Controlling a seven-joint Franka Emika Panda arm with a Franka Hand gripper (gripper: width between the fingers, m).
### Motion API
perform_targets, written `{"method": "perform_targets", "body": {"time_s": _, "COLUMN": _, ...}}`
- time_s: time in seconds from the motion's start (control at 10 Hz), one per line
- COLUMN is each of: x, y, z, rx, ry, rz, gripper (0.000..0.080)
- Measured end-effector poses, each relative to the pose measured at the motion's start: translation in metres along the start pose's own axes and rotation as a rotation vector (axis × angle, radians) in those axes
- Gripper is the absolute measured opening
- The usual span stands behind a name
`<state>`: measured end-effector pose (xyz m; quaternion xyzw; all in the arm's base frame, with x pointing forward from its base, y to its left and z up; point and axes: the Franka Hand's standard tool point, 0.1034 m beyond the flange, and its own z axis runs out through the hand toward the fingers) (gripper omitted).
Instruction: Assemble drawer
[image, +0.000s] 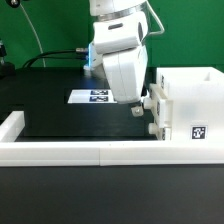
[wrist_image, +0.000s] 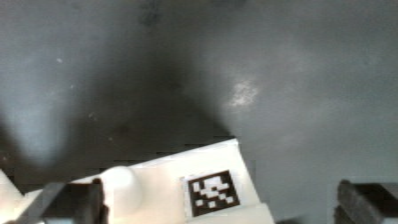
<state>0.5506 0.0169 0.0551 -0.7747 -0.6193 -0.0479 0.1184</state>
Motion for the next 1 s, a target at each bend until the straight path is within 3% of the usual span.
{"method": "perform_targets", "body": {"time_s": 0.4, "x": 0.014, "y": 0.004, "z": -0.004, "rx": -0.006, "ry": -0.005, "rz": 0.039, "gripper": 0.0649}}
{"method": "perform_targets", "body": {"time_s": 1.0, "x": 0.012, "y": 0.005, "z": -0.004, "rx": -0.006, "ry": -0.006, "rz": 0.052, "gripper": 0.0649}}
